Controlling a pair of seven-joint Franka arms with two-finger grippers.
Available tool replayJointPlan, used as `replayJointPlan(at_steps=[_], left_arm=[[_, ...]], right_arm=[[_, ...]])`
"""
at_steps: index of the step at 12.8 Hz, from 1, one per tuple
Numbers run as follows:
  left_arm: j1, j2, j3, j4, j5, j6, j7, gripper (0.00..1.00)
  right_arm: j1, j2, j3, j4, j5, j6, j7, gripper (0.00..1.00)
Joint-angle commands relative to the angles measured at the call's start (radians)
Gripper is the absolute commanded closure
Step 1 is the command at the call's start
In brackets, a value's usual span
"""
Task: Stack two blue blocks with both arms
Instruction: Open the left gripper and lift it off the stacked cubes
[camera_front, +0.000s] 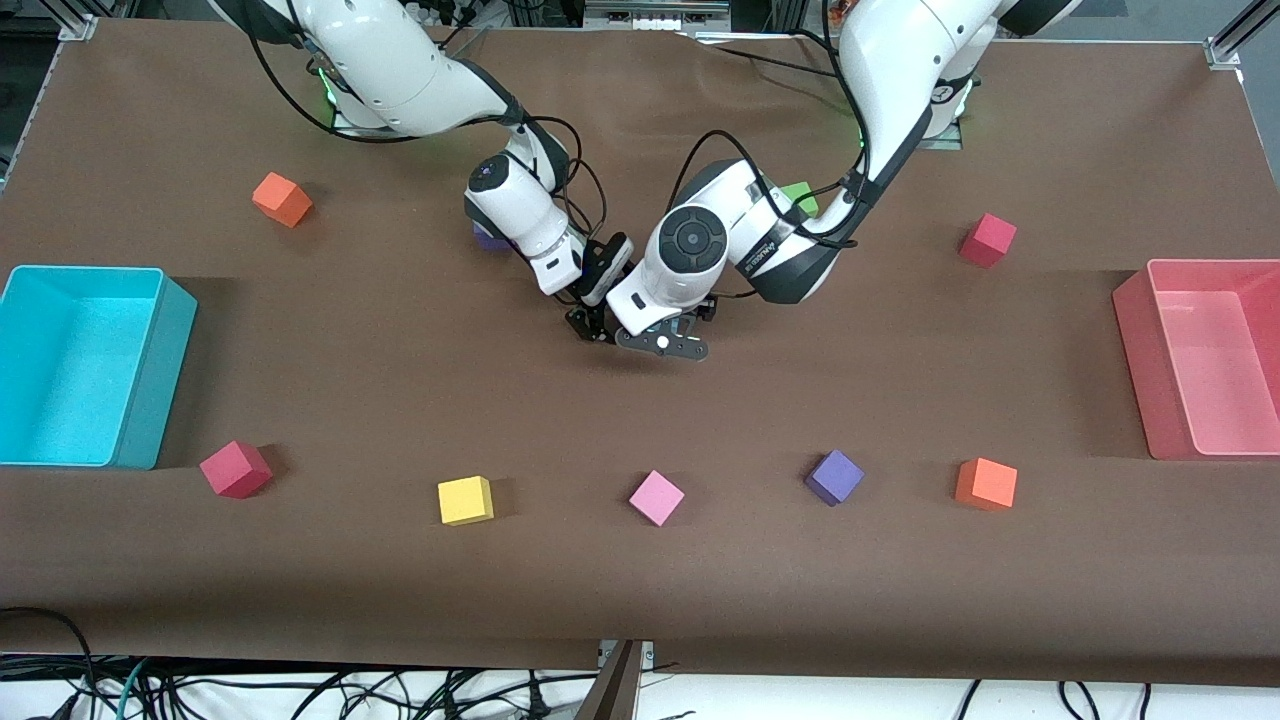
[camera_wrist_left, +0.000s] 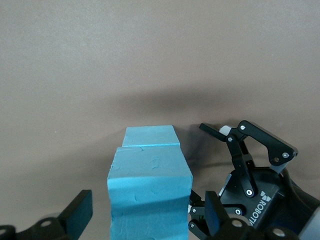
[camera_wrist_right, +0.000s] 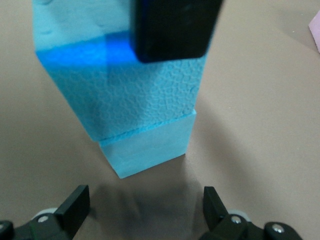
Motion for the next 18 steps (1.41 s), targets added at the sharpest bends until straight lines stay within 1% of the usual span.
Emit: replayJointPlan(at_steps=[1, 5, 6, 8, 11, 14, 16, 18], left_arm=[[-0.007, 0.003, 0.002, 0.026, -0.007, -0.008, -0.004, 0.00], [0.005, -0.020, 0.002, 0.028, -0.044, -0.017, 0.006, 0.00], [0.007, -0.043, 0.002, 0.028, -0.044, -0.027, 0.005, 0.00], [0.030, -0.095, 0.002, 0.036, -0.044, -0.094, 0.006, 0.00], [0.091, -0.190, 0.002, 0.039, -0.045, -0.184, 0.006, 0.00], [0.178, -0.262, 0.010, 0.043, -0.044, -0.252, 0.006, 0.00], [0.246, -0.268, 0.014, 0.089, -0.028, -0.293, 0.008, 0.00], [0.315, -0.270, 0.016, 0.112, -0.025, -0.301, 0.017, 0.00]], right_arm=[[-0.030, -0.002, -0.006, -0.067, -0.018, -0.028, -0.039, 0.00], [-0.031, 0.000, -0.006, -0.062, -0.020, -0.030, -0.040, 0.00], [-0.031, 0.000, -0.006, -0.062, -0.020, -0.030, -0.039, 0.00], [-0.031, 0.000, -0.006, -0.062, -0.020, -0.030, -0.039, 0.00], [-0.031, 0.000, -0.006, -0.056, -0.020, -0.034, -0.040, 0.00], [-0.031, 0.000, -0.005, -0.036, -0.020, -0.062, -0.039, 0.00], [-0.030, 0.000, -0.002, -0.009, -0.020, -0.114, -0.037, 0.00], [-0.028, 0.000, 0.000, 0.016, -0.020, -0.165, -0.037, 0.00]])
